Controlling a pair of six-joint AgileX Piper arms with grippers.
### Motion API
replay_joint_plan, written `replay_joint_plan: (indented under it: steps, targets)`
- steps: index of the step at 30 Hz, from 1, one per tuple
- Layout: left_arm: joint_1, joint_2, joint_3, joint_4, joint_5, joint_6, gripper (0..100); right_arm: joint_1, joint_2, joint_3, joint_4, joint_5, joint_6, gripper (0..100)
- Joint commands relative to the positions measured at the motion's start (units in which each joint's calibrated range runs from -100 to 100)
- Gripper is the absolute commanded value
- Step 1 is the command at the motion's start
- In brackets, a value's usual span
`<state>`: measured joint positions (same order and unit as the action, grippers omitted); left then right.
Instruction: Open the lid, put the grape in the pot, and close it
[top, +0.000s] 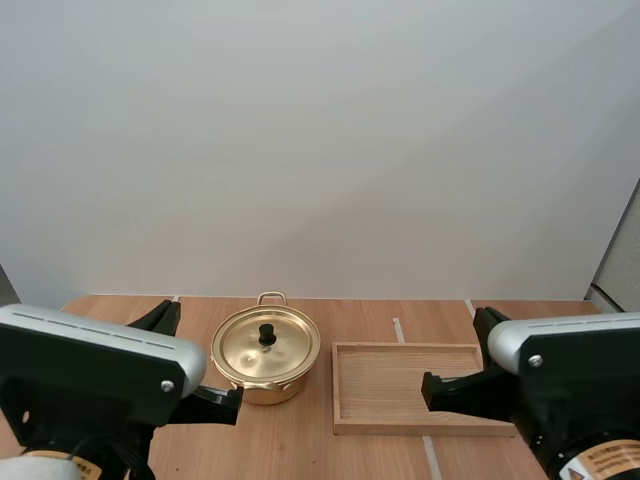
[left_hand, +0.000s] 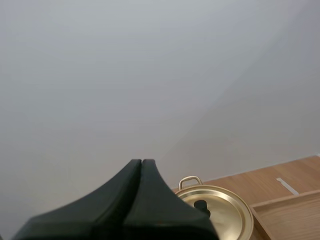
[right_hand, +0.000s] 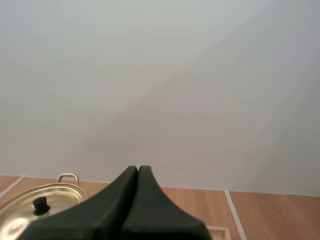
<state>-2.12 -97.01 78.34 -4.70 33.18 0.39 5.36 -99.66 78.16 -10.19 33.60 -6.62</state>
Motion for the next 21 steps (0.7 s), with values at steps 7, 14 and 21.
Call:
replay_joint_plan:
  steps: [7, 14, 21]
  targets:
    - [-0.01, -0.3, 20.2, 0.3, -24.8, -2.5, 0, -1.2, -0.3, 19.2, -3.3, -14.5, -0.1, 0]
    - [-0.01, -3.0, 21.7, 0.3, -18.7, -11.0, 0, -5.4, -0.3, 21.8, 0.8, -12.9, -0.1, 0]
    - [0.14, -3.0, 21.7, 0.7, -6.8, -12.0, 0, -5.9, -0.3, 21.8, 3.1, -5.0, -0.1, 0]
